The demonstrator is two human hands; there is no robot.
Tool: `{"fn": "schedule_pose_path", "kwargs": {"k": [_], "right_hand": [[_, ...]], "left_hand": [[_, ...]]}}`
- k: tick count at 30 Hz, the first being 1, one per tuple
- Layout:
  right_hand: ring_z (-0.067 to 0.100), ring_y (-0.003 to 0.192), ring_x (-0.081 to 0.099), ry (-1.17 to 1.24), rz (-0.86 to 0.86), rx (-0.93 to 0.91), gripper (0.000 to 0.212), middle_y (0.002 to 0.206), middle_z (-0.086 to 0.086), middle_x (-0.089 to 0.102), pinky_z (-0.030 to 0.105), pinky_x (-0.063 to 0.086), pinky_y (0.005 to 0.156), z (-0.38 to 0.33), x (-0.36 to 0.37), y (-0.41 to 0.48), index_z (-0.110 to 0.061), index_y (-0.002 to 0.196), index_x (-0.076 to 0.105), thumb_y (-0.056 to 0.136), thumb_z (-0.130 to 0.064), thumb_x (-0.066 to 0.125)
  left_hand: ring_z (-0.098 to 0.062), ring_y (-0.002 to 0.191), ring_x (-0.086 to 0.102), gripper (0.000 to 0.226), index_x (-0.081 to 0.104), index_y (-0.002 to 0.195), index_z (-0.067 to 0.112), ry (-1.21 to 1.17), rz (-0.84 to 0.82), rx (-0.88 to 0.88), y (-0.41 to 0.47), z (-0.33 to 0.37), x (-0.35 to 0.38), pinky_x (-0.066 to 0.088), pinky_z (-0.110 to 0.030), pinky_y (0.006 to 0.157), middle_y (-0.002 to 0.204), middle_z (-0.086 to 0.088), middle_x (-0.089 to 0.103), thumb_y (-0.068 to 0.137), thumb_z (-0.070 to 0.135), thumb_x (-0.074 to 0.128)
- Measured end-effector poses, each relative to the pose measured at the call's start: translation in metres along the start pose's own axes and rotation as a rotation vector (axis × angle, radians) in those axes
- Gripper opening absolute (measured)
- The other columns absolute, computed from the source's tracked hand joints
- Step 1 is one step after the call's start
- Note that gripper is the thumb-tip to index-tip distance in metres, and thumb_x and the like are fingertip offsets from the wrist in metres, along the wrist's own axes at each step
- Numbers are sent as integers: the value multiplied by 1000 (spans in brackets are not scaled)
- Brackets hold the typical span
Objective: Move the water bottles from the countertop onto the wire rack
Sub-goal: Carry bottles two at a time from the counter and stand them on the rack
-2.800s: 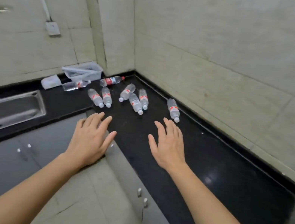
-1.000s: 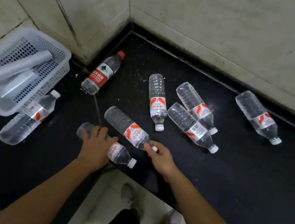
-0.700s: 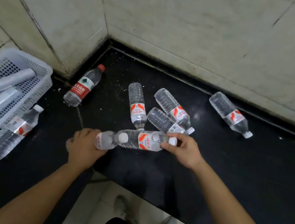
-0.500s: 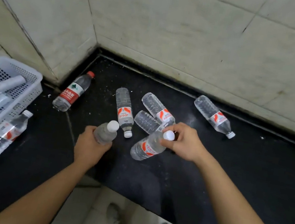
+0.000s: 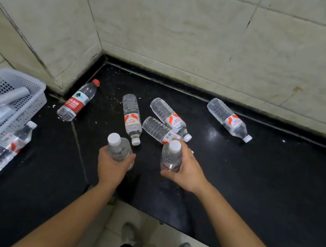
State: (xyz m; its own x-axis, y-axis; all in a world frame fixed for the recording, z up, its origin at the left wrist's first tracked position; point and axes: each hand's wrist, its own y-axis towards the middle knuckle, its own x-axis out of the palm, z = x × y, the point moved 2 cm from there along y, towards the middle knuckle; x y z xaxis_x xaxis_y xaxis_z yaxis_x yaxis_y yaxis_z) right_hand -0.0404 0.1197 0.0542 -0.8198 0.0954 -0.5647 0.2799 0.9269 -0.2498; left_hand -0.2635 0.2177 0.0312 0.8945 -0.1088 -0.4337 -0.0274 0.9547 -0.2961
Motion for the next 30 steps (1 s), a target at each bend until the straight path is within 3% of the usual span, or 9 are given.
{"fn": "schedule_pose_path", "kwargs": {"k": [3, 6, 8, 12, 14, 17, 19, 24, 30], "right_hand": [[13, 131, 51, 69, 77, 19, 111, 147, -14, 48, 39, 48, 104, 5, 16, 1, -49, 151, 16, 68, -26, 87], [10, 114, 55, 122, 161, 99, 111, 136, -15, 53, 26, 46, 87, 8, 21, 5, -45, 154, 14, 73, -20, 86], [11, 111, 56, 184, 172, 151, 109, 128, -14, 54, 25, 44, 86, 13, 26, 3, -39, 155, 16, 75, -20, 86], [13, 117, 59, 268, 209, 200, 77, 120, -13, 59, 29, 46, 98, 27, 41, -6, -40, 136, 42, 78, -17, 87], [17, 117, 61, 239, 267, 227, 66, 122, -10, 59, 29, 46, 96, 33, 45, -10, -34, 128, 46, 77, -22, 88], [17, 112, 60, 172, 360, 278, 71, 123, -4, 56, 30, 47, 91, 36, 45, -18, -18, 128, 46, 74, -33, 89], [16, 109, 61, 212, 416, 277, 77, 123, -5, 58, 34, 50, 93, 33, 44, -19, -23, 128, 39, 71, -32, 91], [1, 99, 65, 465, 452, 287, 66, 112, -13, 67, 28, 52, 93, 24, 47, -12, -24, 125, 50, 74, -20, 90], [17, 108, 69, 705, 580, 283, 45, 114, 1, 74, 33, 56, 95, 14, 26, -62, -16, 121, 65, 82, -28, 84]], "left_hand": [[-18, 114, 62, 82, 46, 137, 21, 4, -80, -13, 8, -8, -15, 51, -42, 101, 128, 1, 60, 68, 30, 91], [-18, 112, 64, 83, 49, 137, 19, 44, -191, -15, 8, -14, -20, 51, -39, 100, 127, -1, 64, 67, 30, 92], [-13, 109, 66, 84, 50, 137, 16, 48, -224, 19, 6, -15, -21, 53, -34, 97, 125, 0, 65, 66, 32, 92], [24, 102, 55, 63, 50, 125, 31, 102, -272, 194, 5, -21, -17, 42, -3, 86, 115, 28, 55, 76, 16, 86], [26, 102, 51, 64, 43, 130, 34, 102, -307, 235, 8, -26, -17, 37, 2, 86, 117, 29, 52, 83, 12, 80], [-2, 114, 56, 75, 37, 145, 26, 110, -349, 238, 15, -30, -19, 44, -24, 101, 130, 11, 57, 84, 25, 80], [-12, 114, 58, 80, 35, 148, 23, 115, -373, 221, 21, -27, -18, 46, -33, 101, 130, 6, 58, 83, 27, 81], [-16, 107, 61, 69, 47, 137, 21, 124, -387, 237, 34, -13, -10, 47, -32, 95, 118, 6, 62, 80, 30, 83], [-18, 100, 68, 49, 55, 114, 25, 29, -438, 237, 12, 19, 16, 53, -38, 86, 107, 5, 68, 79, 49, 79]]}}
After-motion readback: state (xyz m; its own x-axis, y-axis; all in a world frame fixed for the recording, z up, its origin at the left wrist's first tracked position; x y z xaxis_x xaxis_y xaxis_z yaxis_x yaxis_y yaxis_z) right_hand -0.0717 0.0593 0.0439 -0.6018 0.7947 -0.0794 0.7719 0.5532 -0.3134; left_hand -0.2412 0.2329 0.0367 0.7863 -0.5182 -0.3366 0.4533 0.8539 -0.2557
